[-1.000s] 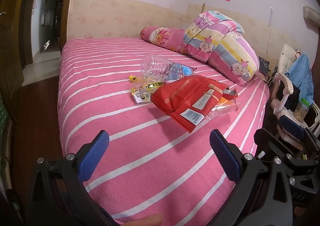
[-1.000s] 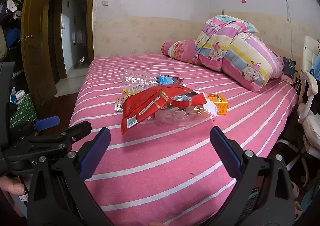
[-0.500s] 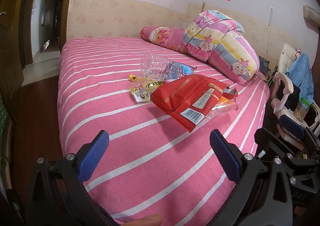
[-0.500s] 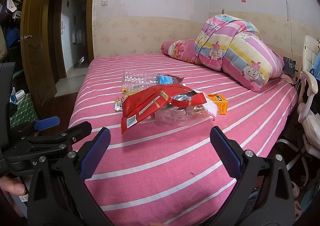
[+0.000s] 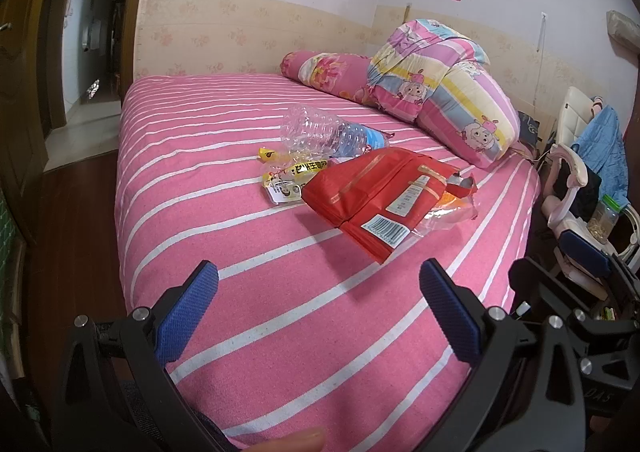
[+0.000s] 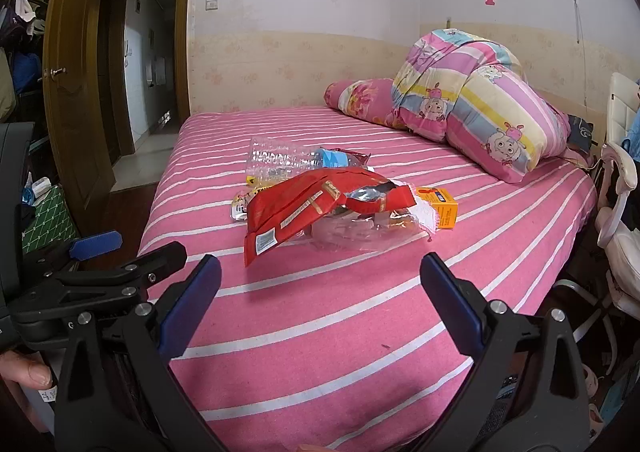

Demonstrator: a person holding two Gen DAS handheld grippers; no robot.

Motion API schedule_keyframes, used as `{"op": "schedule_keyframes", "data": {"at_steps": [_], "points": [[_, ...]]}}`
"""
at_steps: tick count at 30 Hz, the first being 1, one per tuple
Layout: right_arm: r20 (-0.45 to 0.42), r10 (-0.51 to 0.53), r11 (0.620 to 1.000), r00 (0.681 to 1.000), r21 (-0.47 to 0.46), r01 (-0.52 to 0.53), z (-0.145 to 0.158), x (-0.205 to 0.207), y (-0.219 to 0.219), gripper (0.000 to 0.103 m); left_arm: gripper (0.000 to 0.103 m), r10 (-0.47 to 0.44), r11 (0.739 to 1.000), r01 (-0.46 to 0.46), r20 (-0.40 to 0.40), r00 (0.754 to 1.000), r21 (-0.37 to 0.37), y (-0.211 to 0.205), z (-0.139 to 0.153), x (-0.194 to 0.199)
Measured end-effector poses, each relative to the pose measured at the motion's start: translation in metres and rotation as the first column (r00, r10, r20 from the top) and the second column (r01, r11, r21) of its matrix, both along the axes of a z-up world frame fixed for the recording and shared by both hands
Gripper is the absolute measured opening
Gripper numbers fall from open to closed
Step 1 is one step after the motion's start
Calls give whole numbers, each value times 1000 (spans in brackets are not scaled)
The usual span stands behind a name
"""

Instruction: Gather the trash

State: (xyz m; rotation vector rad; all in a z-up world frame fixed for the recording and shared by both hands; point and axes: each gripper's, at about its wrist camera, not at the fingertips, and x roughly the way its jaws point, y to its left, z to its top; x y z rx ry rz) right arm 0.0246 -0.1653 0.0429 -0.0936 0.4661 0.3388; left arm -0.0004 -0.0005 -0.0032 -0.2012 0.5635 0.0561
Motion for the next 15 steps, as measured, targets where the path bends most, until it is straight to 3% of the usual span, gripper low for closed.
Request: {"op": "schedule_keyframes", "data": {"at_steps": [15], "points": [[-8, 2, 1000, 1000, 1, -2, 0, 1, 0, 98, 98, -2, 1000, 2, -4, 1000, -1, -1, -4, 0]]}}
